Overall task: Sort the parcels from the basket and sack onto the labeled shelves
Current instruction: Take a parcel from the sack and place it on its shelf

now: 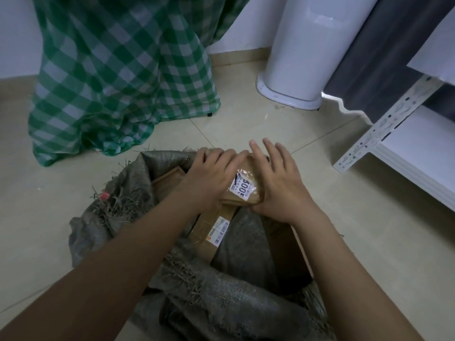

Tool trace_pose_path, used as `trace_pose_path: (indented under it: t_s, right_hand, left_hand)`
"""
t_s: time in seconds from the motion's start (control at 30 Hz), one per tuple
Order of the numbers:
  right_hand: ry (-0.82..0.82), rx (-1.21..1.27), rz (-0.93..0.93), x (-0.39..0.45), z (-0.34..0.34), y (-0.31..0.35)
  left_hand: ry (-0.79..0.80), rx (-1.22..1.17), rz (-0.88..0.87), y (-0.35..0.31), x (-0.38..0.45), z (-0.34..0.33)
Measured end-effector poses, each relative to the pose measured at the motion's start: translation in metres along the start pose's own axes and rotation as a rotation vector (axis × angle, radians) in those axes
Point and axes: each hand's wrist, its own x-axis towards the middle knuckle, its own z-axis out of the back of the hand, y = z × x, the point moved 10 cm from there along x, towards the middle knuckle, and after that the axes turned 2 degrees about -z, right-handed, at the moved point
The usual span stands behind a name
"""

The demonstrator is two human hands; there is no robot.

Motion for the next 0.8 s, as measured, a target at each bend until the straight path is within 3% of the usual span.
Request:
trace_pose_path:
  t_s: [0.17, 0.33, 0.47, 0.8]
  right_hand:
    - [0.103, -0.08, -0.007, 0.033, -0.02, -0.001]
    - [0.19, 0.041, -0.038, 0.05, 0.024, 0.004]
    - [0.251, 0.082, -0.086, 0.057, 0.09, 0.004]
    - [0.232, 0.129, -0.18, 0.037, 0.331, -0.021]
  left_hand:
    - [0.024, -0.055, -0.079, 0.013, 0.021, -0.015]
    - [0.315, -0.168, 0.005, 0.04, 0.048, 0.019]
    - [0.505, -0.204, 0.061, 0.056, 0.069, 0.074]
    - [0.504, -0.205, -0.089, 0.024, 0.151, 0.312]
